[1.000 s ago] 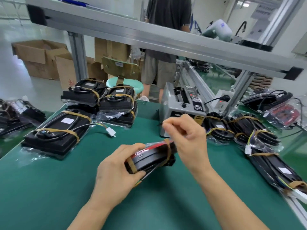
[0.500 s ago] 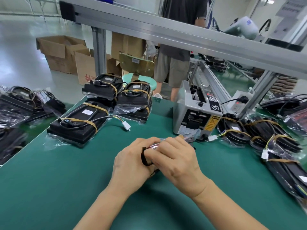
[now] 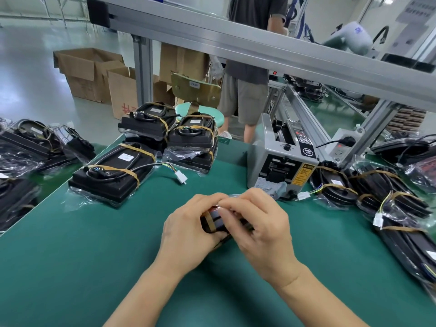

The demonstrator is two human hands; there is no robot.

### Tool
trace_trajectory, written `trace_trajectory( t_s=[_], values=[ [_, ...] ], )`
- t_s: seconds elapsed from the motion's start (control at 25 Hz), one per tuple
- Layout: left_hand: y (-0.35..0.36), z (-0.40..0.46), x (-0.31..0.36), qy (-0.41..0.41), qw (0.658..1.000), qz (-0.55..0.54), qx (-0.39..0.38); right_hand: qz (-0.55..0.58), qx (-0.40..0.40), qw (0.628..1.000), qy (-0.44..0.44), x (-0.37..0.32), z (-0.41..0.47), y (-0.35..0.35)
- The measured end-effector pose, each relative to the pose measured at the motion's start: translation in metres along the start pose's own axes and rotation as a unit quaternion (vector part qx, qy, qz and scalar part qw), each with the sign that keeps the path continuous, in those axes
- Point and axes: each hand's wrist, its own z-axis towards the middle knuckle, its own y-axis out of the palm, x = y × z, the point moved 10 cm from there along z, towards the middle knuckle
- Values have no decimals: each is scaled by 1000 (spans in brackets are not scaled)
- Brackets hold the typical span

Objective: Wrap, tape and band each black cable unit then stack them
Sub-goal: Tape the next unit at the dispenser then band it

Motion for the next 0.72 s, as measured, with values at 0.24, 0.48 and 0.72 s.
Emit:
trace_trajectory(
  t_s=[0.24, 0.48, 0.72],
  values=[
    [-1, 5, -3, -19, 999, -28, -11, -168, -53, 974, -141, -44, -29, 14],
    [-1, 5, -8, -22, 999, -28, -15, -69, -82, 991, -78, -36, -44, 17],
    [-2, 1, -1, -2, 1000, -24, -15, 192, -250, 904, 288, 28, -30, 44]
  ],
)
